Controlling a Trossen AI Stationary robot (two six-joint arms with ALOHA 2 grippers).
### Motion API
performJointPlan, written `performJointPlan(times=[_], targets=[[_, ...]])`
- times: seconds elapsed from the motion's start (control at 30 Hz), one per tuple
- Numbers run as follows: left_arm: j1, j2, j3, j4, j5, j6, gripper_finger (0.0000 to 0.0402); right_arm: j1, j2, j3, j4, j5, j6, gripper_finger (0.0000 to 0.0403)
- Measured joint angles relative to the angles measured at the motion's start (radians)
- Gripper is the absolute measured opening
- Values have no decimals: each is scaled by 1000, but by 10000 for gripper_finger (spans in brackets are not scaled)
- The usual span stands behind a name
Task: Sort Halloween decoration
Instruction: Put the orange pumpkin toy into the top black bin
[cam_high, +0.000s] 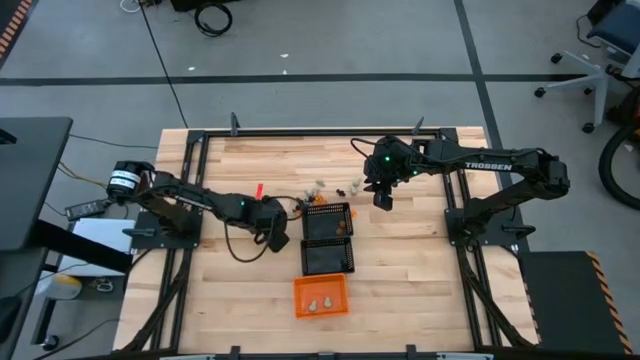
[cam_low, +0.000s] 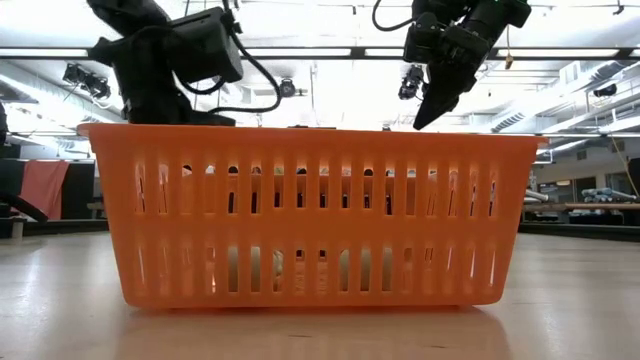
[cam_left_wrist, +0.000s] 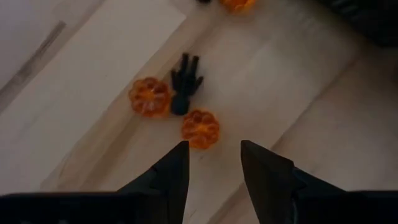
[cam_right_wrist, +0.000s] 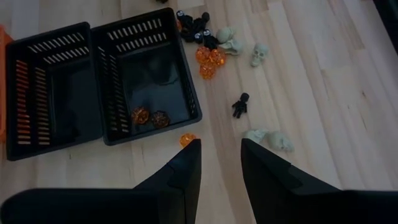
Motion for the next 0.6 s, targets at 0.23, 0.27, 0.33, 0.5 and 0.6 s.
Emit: performJointPlan(times=[0.23,0.27,0.33,0.5,0.6], targets=[[-28,0,-20,-20,-81,-45,151,0,0,0,-4,0,0,117],[-36,0,-20,-25,-92,-47,151,0,0,0,-7,0,0,117],[-51,0,-20,-25,-111,-44,151,0,0,0,-10,0,0,117],[-69,4,-20,-16,-137,-42,151,0,0,0,-9,0,0,117],[-68,4,-20,5,-140,-40,151,0,0,0,-9,0,0,117]])
